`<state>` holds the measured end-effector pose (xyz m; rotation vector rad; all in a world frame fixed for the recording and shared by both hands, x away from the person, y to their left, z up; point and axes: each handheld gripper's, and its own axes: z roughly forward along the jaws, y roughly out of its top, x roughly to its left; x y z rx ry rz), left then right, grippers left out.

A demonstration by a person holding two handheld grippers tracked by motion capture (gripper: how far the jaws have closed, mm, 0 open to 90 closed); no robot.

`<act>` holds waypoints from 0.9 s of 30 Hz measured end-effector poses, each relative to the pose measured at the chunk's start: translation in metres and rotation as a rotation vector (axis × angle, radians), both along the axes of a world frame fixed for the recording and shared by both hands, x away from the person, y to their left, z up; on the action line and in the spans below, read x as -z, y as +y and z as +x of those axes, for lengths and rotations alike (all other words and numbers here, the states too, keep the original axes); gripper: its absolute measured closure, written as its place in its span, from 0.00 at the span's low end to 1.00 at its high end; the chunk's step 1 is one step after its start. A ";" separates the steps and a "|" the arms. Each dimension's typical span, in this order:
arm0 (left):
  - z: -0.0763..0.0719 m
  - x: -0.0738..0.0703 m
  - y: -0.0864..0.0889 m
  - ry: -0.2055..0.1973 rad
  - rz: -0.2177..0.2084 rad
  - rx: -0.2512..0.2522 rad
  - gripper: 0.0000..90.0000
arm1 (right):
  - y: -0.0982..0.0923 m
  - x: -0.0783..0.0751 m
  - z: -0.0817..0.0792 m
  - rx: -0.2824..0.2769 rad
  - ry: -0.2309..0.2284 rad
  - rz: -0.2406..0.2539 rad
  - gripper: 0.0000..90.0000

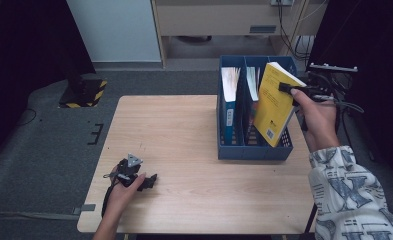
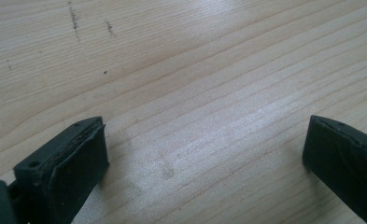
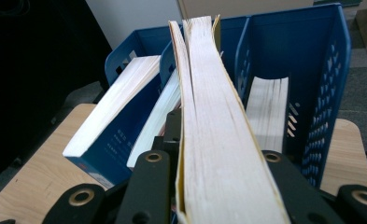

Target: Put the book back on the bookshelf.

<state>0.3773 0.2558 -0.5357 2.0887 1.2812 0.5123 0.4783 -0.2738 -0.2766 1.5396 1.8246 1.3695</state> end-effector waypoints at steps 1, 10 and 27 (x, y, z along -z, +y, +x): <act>0.000 0.000 0.000 0.000 0.002 0.003 0.00 | 0.002 0.000 0.001 0.001 0.000 0.001 0.83; 0.000 0.000 0.000 0.000 0.000 0.004 0.00 | 0.023 0.000 0.013 0.032 -0.018 -0.002 0.83; 0.001 0.000 -0.001 0.003 -0.001 0.008 0.00 | 0.038 0.013 0.038 0.083 -0.011 0.016 0.83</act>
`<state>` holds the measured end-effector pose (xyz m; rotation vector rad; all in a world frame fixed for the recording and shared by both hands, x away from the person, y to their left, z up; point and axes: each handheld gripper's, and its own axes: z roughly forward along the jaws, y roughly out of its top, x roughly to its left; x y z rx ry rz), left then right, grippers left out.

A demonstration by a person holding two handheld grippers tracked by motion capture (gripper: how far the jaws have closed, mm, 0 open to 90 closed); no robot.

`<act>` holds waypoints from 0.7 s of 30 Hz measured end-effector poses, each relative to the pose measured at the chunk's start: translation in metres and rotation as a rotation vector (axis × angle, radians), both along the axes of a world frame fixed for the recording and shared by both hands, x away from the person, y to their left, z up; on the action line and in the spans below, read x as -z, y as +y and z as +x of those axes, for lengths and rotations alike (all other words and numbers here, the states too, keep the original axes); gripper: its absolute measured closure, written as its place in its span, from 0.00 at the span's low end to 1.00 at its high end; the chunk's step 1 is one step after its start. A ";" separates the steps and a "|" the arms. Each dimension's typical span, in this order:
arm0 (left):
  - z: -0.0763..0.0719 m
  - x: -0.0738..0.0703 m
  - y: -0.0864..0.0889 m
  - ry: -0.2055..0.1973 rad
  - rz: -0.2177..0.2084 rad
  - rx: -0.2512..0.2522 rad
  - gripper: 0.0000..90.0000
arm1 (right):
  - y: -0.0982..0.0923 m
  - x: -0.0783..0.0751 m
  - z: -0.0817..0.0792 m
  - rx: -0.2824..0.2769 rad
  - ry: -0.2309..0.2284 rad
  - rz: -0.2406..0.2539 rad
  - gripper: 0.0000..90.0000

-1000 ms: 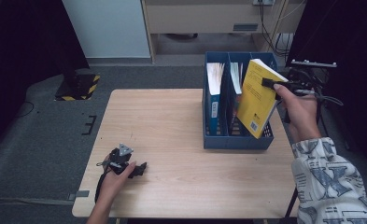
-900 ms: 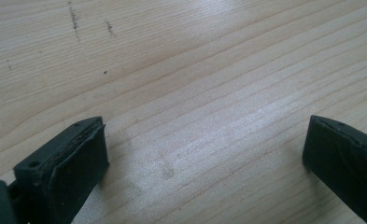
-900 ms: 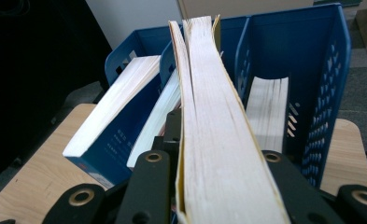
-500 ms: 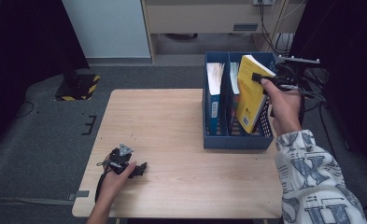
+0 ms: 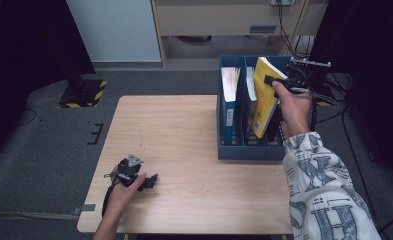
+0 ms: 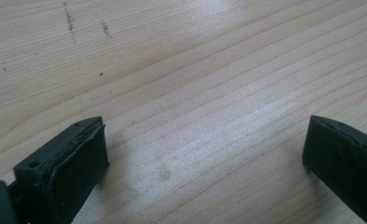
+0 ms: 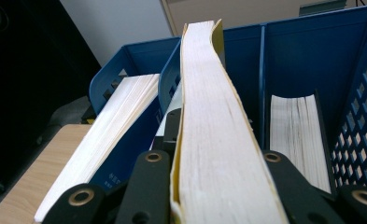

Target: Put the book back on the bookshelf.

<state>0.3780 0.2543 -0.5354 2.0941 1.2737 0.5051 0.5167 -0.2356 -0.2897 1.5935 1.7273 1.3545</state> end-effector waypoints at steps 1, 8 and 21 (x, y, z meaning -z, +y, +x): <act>0.000 0.000 0.000 0.000 0.001 0.001 0.00 | 0.001 0.001 0.001 0.001 -0.004 -0.001 0.83; 0.000 0.000 -0.001 0.000 0.000 0.003 0.00 | 0.002 0.006 0.003 0.018 -0.016 0.004 0.83; 0.000 0.000 -0.001 0.000 0.000 0.006 0.00 | 0.003 0.012 0.006 0.026 -0.021 0.014 0.83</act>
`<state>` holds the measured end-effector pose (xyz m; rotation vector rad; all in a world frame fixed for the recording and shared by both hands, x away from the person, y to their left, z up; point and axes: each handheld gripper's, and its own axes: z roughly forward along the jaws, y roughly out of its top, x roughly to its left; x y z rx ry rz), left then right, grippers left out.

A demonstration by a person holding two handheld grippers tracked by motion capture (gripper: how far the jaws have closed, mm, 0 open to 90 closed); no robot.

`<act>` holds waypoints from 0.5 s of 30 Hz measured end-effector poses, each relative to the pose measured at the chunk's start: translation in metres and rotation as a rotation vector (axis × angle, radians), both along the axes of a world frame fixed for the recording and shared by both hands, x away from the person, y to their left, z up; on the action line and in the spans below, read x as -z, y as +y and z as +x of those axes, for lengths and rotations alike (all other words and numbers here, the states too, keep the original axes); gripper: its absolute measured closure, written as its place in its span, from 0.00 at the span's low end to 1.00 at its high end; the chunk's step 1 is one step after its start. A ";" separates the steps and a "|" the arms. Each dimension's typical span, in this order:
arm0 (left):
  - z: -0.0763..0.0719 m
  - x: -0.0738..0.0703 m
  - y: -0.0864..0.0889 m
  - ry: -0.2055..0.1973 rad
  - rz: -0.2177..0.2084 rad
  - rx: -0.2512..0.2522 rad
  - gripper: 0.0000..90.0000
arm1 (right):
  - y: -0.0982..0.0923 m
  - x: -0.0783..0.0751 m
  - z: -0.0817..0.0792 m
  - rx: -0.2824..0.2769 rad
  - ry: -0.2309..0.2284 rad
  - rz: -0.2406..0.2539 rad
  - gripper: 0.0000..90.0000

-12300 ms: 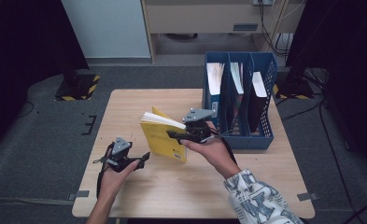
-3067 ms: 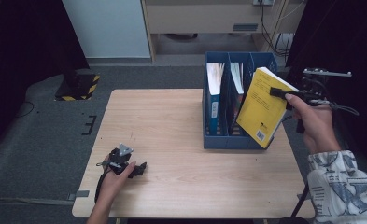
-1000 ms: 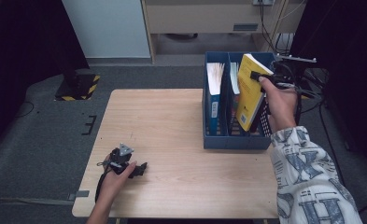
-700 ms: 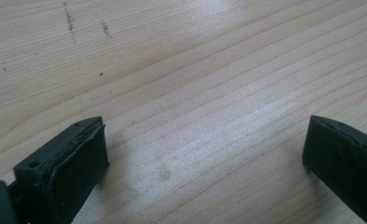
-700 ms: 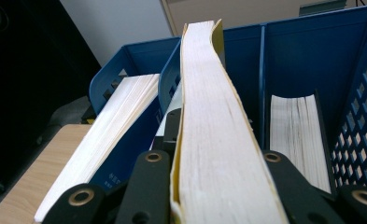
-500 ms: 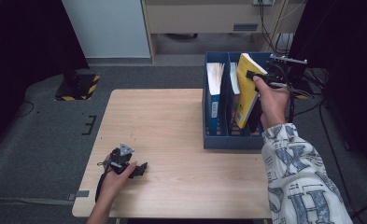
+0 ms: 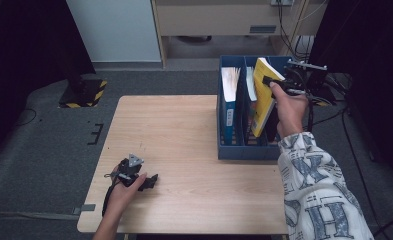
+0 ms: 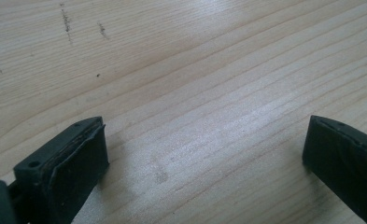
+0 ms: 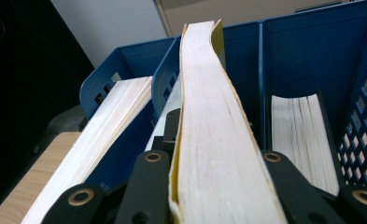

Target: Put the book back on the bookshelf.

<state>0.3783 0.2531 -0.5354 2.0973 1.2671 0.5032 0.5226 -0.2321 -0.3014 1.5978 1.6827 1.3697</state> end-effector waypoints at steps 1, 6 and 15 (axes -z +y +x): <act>0.000 0.000 0.000 0.000 0.000 0.000 0.00 | 0.001 0.000 0.000 0.001 0.004 0.005 0.83; 0.000 0.000 0.000 0.000 0.000 0.002 0.00 | 0.003 0.004 0.000 0.003 0.003 0.005 0.83; 0.000 0.000 0.000 0.000 0.001 0.002 0.00 | 0.007 0.012 0.003 -0.006 0.009 -0.025 0.83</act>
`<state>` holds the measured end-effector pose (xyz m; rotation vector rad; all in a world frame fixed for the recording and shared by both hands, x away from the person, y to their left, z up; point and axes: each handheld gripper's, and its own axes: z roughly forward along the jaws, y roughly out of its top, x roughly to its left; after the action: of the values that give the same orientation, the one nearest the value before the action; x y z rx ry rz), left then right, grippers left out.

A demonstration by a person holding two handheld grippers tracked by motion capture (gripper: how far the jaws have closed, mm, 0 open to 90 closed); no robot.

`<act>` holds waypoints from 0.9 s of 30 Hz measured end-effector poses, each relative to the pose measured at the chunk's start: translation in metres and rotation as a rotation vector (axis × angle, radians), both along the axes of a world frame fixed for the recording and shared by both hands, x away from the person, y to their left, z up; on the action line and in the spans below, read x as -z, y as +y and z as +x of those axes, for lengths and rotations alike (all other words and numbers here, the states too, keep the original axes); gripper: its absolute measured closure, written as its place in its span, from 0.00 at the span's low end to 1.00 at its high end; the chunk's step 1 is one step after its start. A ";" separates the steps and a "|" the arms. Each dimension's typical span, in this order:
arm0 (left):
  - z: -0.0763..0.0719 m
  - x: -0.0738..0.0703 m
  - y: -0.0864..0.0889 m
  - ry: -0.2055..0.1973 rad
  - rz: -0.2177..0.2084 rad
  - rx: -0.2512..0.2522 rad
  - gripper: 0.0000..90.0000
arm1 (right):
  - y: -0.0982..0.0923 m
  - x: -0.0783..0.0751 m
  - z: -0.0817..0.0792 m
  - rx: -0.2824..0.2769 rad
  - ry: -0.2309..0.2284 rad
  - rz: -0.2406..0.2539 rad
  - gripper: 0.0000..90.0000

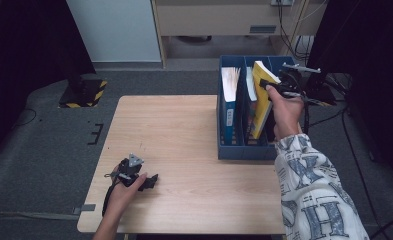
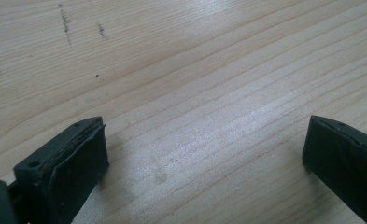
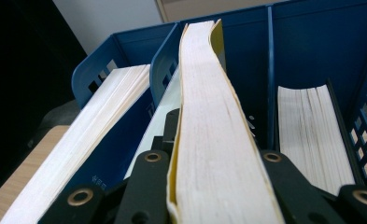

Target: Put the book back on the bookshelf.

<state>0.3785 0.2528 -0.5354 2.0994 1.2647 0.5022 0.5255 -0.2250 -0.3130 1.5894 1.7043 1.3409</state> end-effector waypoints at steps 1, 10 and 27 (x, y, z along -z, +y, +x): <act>0.000 0.000 0.000 0.000 0.000 0.000 0.00 | 0.000 0.000 0.000 0.000 0.000 0.000 0.83; 0.000 0.000 0.000 0.000 0.000 0.003 0.00 | 0.002 0.011 0.003 0.004 0.012 -0.019 0.83; 0.001 0.000 -0.001 0.002 -0.001 0.006 0.00 | 0.000 0.029 0.004 0.020 0.051 -0.036 0.83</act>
<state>0.3792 0.2518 -0.5353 2.1032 1.2587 0.4969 0.5300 -0.2248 -0.3419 1.6292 1.7284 1.2637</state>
